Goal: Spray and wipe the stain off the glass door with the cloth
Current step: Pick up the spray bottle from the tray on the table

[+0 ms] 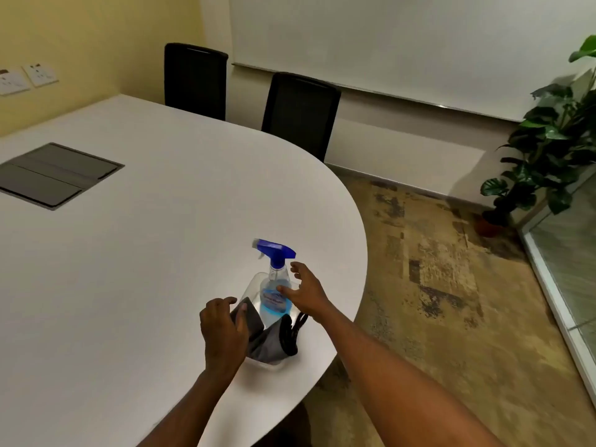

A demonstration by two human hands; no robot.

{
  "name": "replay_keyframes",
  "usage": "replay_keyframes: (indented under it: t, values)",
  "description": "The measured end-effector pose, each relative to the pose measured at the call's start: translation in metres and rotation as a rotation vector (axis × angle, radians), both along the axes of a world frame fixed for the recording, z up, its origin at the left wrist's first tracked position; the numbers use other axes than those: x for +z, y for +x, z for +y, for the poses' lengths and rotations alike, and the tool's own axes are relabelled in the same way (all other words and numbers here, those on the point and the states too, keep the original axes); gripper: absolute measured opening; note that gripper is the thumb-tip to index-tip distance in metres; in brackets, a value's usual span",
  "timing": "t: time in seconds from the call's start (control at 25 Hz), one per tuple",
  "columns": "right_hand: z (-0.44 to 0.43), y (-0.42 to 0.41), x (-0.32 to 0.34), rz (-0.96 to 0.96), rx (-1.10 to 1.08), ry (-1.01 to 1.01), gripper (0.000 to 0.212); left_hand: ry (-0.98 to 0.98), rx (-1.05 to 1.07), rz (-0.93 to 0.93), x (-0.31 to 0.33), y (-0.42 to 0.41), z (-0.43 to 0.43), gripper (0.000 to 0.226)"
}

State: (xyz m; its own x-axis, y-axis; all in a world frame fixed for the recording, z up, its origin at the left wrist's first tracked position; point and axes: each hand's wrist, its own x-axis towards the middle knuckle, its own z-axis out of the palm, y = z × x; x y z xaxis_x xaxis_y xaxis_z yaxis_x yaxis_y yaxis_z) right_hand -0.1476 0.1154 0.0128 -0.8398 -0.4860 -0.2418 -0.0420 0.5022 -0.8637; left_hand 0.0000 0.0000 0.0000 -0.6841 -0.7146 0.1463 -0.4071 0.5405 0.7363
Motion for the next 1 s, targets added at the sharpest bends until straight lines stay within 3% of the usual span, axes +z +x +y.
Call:
replay_keyframes:
  t: [0.6, 0.8, 1.0]
  values:
    - [-0.036, -0.013, -0.011, 0.025, -0.078, 0.066, 0.042, 0.133, 0.053, 0.002, 0.004, 0.0, -0.015, 0.031]
    - [-0.032, -0.01, 0.016, 0.074, -0.111, 0.025, 0.038, 0.154, -0.084, -0.004, 0.012, -0.004, -0.028, 0.041]
    - [-0.01, -0.003, 0.077, 0.141, -0.146, -0.061, 0.045, 0.277, -0.299, -0.019, 0.038, -0.032, -0.027, 0.07]
